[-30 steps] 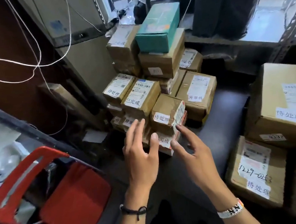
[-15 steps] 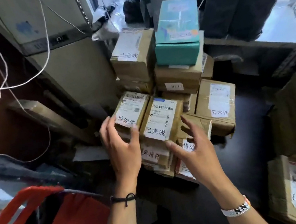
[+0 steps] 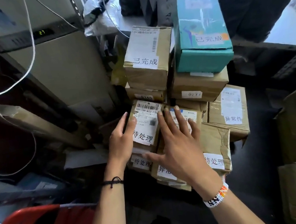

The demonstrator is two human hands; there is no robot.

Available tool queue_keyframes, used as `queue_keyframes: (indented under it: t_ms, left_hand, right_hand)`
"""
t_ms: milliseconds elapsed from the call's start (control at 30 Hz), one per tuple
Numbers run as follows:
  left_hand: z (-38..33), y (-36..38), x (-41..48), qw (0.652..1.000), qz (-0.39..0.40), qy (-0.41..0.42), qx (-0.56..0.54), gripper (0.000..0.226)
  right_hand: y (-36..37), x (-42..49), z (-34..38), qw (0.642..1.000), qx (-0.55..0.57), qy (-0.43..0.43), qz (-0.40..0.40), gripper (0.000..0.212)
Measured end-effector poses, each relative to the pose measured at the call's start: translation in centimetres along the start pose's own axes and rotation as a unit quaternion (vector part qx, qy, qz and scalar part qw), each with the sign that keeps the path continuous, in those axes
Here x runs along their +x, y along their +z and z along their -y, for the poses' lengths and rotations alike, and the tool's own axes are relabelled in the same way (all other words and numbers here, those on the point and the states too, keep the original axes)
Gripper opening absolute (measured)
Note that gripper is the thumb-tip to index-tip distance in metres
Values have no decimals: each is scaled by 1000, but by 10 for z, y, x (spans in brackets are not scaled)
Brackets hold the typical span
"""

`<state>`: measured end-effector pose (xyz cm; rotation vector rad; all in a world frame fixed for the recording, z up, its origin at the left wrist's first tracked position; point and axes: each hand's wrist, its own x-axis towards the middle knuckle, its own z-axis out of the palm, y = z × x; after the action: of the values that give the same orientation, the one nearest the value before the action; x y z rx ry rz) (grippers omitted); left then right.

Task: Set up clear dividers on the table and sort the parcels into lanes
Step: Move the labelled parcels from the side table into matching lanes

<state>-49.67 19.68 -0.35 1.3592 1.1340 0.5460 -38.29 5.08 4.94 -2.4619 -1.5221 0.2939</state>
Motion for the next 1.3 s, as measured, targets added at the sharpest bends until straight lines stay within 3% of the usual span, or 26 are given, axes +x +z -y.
queue_keyframes:
  t_ms: [167,400,500,634,734,834,934,1001,1101,1201,1301]
  left_hand:
    - [2,1,5,996,70,16,-45,61]
    - [5,6,-22,983,9,53,-174,45]
    - [-8,9,-34,973,-29,66,-221,42]
    - [-32,4,-56,957,-82,108,-256,35]
    - [-53,7,-78,943,-94,161,-275,33]
    - [-72,35,-101,943,-122,219,-221,35]
    - [-85,73,-128,947,-121,257,-150,41]
    - [-90,94,-141,943,-78,290,-140,45]
    - [-96,126,-157,937,61,307,-155,63]
    - [-100,164,-173,927,200,255,-188,74]
    - [-91,204,-191,927,244,223,-175,73]
  right_hand:
    - [11,8,3,1000,-8,5,10,98]
    - [14,9,14,994,92,-41,-38,83]
    - [6,9,21,976,200,-71,-47,83]
    - [-7,-8,26,909,389,-113,-98,78]
    - [-22,-18,18,839,520,-68,-147,84]
    - [-38,-23,1,775,615,-15,-143,78]
    - [-51,-41,-22,717,679,-34,-154,69]
    - [-66,-60,-43,692,698,-33,-179,72]
    - [-87,-86,-72,675,705,-21,-216,68]
    - [-100,-115,-104,697,663,0,-274,66]
    - [-104,-144,-135,716,628,26,-304,69]
